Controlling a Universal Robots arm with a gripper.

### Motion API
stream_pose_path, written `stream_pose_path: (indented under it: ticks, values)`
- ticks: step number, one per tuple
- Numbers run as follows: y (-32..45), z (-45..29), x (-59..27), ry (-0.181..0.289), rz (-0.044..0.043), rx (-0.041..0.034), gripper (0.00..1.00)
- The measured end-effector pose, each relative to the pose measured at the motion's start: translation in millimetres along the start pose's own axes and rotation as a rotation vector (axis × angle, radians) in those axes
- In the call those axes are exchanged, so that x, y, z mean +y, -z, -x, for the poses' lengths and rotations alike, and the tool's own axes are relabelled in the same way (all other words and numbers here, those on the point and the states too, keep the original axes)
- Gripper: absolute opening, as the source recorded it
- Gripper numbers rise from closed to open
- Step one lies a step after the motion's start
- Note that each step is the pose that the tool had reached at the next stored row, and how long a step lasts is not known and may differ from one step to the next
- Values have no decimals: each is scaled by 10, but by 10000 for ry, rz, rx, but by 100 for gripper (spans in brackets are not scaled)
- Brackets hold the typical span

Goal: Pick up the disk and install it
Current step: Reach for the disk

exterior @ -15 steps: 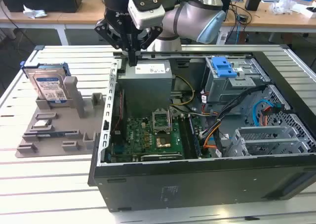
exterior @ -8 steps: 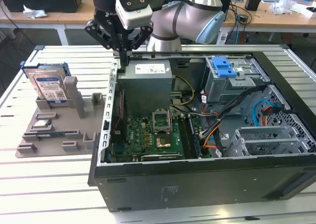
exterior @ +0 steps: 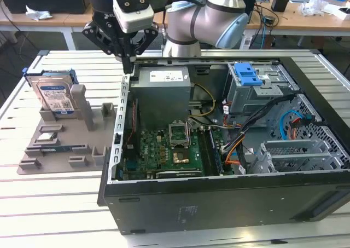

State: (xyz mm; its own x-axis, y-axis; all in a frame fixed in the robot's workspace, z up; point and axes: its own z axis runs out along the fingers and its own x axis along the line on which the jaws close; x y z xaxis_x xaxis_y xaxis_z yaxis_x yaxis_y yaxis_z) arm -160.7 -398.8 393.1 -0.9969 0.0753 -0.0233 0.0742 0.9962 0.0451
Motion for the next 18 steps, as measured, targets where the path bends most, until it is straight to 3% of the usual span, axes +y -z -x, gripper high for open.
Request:
stream_pose_path:
  ticks: [9,18]
  values:
    - [3,-187,-14,0,0,0,10]
    - [3,-307,-23,1,0,0,10]
